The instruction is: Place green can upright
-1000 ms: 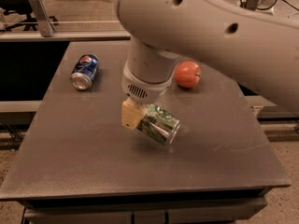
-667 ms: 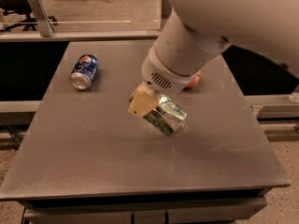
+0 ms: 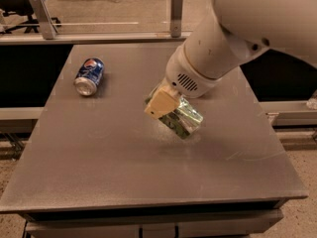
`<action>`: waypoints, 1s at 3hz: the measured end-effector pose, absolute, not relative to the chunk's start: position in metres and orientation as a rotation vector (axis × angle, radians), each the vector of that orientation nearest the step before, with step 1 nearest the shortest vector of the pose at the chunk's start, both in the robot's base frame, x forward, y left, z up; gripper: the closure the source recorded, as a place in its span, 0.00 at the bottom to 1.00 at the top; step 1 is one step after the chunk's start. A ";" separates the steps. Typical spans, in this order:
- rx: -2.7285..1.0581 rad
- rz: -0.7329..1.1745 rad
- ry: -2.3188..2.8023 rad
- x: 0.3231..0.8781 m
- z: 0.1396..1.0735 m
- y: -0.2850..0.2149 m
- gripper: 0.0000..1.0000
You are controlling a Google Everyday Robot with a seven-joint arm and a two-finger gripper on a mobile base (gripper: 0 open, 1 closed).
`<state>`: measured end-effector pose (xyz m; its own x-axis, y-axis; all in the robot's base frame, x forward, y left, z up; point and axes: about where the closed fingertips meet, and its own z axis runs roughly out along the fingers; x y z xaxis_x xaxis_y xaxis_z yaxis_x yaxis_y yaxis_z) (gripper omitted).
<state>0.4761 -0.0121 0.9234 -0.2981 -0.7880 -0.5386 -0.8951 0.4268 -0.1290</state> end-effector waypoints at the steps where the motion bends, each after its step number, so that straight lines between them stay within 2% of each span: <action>1: -1.347 0.391 2.119 0.509 0.912 -0.044 1.00; 2: -1.253 0.652 1.943 0.532 0.914 -0.062 1.00; 3: -1.224 0.949 1.635 0.520 0.947 -0.075 1.00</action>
Offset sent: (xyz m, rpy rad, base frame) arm 0.0347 -0.0838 0.0157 0.9411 -0.1766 0.5835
